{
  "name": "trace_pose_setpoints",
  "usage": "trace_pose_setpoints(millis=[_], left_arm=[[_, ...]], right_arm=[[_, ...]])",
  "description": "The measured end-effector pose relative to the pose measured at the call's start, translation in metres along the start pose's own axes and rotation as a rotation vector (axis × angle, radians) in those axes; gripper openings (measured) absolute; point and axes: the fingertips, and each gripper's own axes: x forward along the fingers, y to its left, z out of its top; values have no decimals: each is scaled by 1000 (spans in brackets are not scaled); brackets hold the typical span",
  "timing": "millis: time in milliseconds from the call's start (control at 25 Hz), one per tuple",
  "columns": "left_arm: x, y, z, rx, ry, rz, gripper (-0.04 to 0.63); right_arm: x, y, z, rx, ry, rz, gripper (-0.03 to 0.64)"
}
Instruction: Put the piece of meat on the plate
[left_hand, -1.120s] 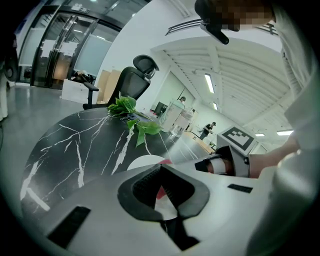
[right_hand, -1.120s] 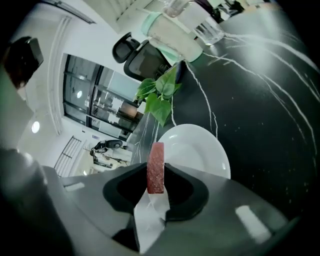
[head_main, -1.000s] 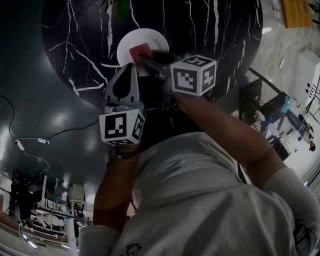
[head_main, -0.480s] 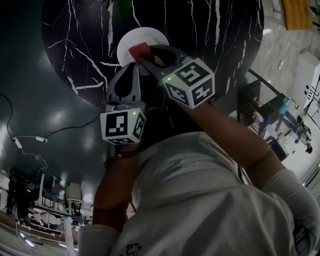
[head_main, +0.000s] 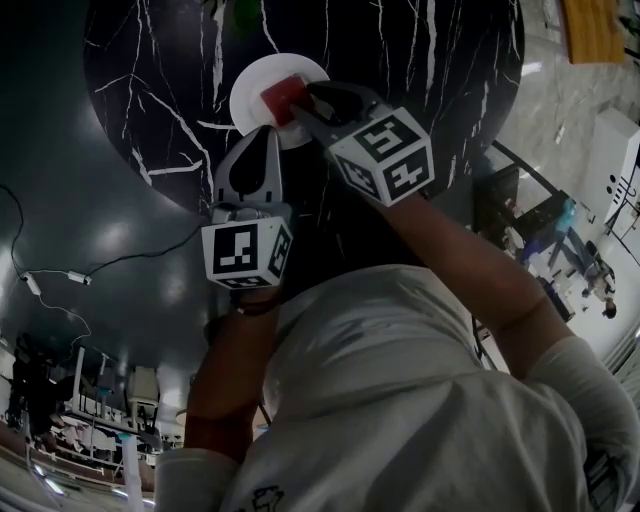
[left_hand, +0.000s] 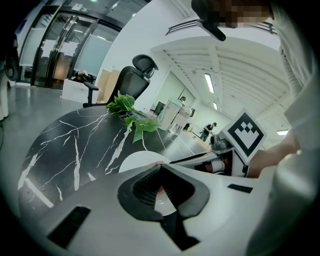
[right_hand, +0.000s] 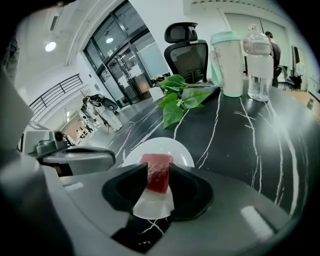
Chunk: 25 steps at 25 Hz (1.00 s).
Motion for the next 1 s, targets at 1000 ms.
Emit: trace_pose_setpoints(millis=[1000], left_arm=[[-58, -54, 4, 69, -111, 96, 6]], right_arm=[[-99, 87, 5, -416, -146, 150, 2]])
